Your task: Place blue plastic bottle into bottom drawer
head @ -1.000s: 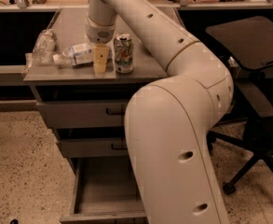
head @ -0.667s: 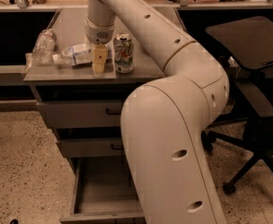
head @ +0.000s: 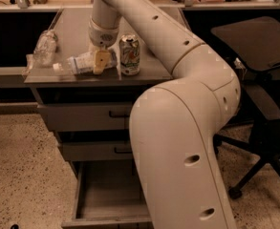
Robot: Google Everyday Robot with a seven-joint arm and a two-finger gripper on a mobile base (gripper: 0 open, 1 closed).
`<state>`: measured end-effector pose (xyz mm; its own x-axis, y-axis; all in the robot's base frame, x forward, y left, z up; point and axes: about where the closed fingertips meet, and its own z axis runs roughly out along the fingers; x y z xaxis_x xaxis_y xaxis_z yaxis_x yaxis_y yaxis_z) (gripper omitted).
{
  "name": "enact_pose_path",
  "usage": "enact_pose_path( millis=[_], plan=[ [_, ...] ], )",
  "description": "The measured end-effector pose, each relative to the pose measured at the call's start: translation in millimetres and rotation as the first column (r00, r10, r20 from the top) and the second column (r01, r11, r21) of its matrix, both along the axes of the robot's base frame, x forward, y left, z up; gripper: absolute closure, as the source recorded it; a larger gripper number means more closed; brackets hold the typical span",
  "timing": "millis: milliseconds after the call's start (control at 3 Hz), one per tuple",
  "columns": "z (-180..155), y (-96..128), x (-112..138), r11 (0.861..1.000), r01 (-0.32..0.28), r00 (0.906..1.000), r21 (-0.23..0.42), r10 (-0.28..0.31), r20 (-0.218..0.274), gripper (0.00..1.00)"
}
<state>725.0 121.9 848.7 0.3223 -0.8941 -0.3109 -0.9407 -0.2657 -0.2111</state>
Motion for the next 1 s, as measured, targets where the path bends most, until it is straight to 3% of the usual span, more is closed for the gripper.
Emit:
enact_pose_path(
  millis=[333,667,1000],
  plan=[
    [9.4,5.9,-11.9,0.999,-0.022,0.9998,0.048,0.022,0.005,0.87],
    [31.4,16.2,-29.6,0.99,-0.076,0.9968,0.118,0.072,0.034,1.0],
    [48.6,37.1,-62.0,0.979,-0.132,0.9912,0.155,0.13,0.022,1.0]
  ],
)
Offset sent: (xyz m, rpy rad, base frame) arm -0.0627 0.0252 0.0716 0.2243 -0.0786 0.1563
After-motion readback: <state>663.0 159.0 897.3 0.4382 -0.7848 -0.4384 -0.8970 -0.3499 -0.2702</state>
